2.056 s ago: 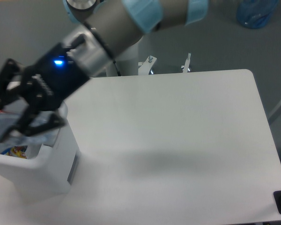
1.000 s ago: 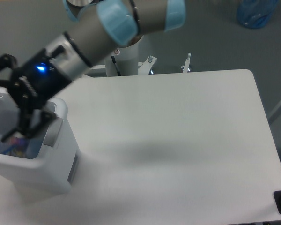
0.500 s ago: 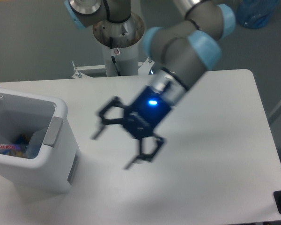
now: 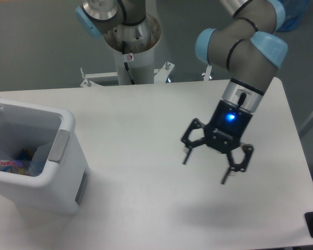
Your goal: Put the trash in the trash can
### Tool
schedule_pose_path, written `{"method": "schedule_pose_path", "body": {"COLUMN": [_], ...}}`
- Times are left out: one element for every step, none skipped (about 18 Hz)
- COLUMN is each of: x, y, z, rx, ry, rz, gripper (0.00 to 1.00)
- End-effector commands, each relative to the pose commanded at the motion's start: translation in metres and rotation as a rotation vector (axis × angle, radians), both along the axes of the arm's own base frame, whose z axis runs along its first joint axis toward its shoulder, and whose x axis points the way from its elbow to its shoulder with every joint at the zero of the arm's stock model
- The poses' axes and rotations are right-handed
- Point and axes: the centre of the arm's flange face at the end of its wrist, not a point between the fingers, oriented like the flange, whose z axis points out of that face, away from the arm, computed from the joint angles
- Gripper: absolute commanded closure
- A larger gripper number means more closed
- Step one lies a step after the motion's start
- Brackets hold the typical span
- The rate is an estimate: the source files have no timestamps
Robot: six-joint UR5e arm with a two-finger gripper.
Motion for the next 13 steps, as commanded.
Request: {"method": "schedule_pose_path", "body": {"x": [0.003, 0.000, -0.003, -0.002, 0.001, -0.001, -0.002, 0.000, 0.001, 0.002, 0.003, 0.003, 0.004], "y": [0.010, 0.012, 0.012, 0.018, 0.024, 0.023, 0.024, 0.027, 0.026, 0.026, 0.026, 0.027, 0.027], "z": [-0.001, -0.004, -0.002, -0.004, -0.004, -0.004, -0.004, -0.004, -0.006, -0.007, -0.008, -0.009, -0.010], "rx": [-0.037, -0.085, -0.131, -0.173, -0.207, -0.239, -0.259, -0.274, -0.295, -0.315, -0.323, -0.325, -0.332], "ry": [0.020, 0.037, 0.055, 0.060, 0.066, 0.072, 0.085, 0.098, 0.105, 0.108, 0.110, 0.109, 0.111], "rz": [-0.003, 0.012, 0.026, 0.024, 0.021, 0.023, 0.003, -0.029, -0.049, -0.057, -0.058, -0.059, -0.060], "gripper": [0.00, 0.00, 0.00, 0.00, 0.00, 0.00, 0.00, 0.00, 0.00, 0.00, 0.00, 0.00, 0.00]}}
